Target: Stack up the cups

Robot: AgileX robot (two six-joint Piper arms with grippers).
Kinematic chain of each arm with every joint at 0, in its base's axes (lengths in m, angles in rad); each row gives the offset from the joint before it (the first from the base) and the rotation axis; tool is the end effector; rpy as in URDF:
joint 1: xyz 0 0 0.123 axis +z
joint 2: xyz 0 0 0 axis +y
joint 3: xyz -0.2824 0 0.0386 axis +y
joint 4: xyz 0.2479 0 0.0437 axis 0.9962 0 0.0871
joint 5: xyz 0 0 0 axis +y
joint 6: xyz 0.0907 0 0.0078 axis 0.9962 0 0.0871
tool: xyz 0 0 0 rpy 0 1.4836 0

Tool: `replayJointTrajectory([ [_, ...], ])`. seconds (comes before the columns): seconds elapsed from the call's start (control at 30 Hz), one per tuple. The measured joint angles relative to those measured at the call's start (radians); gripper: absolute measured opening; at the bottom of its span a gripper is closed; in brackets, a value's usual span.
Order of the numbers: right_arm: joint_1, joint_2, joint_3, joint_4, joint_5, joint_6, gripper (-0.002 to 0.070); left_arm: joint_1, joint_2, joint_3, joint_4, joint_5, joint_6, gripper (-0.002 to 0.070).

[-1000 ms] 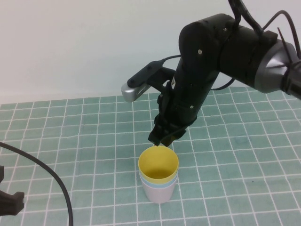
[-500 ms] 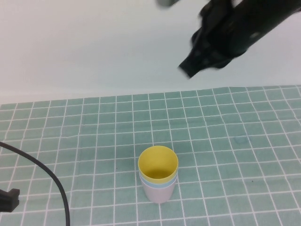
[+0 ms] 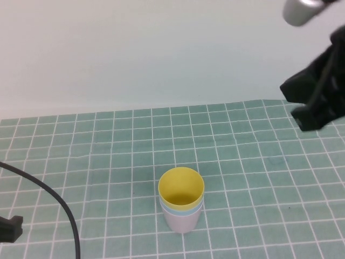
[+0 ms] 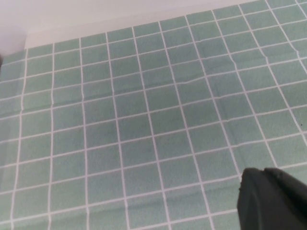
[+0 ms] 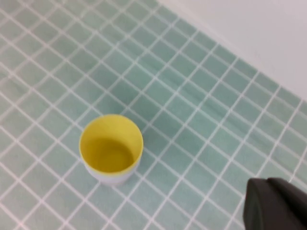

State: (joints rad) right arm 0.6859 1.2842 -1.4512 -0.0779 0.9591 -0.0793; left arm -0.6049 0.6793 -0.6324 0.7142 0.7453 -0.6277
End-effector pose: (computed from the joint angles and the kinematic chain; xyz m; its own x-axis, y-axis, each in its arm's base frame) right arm 0.2076 0.1625 0.4302 -0.4231 -0.5060 -0.7516 -0.6519 0.7462 -0.1353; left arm 0.1241 -0.0366 0.3185 -0.4543 0.2482 -0.8556 0.1744 0.9666 0.1878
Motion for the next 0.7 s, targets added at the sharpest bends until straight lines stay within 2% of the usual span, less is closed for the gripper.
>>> replayJointTrajectory([
  [0.13,0.000,-0.073,0.105,0.005,-0.100,0.004,0.0003,0.000,0.000,0.000,0.000,0.000,-0.008,-0.0001],
  [0.5,0.000,-0.052,0.124,0.019,-0.101,-0.007,0.0001,0.002,-0.014,0.000,-0.001,-0.003,-0.008,-0.0001],
  [0.6,0.001,-0.043,0.132,-0.025,-0.059,-0.012,0.0001,0.049,-0.097,0.001,-0.009,-0.004,-0.008,-0.0001],
  [0.7,-0.018,-0.063,0.187,-0.094,-0.040,-0.008,0.0001,0.148,-0.226,0.001,-0.009,-0.004,-0.008,-0.0001],
])
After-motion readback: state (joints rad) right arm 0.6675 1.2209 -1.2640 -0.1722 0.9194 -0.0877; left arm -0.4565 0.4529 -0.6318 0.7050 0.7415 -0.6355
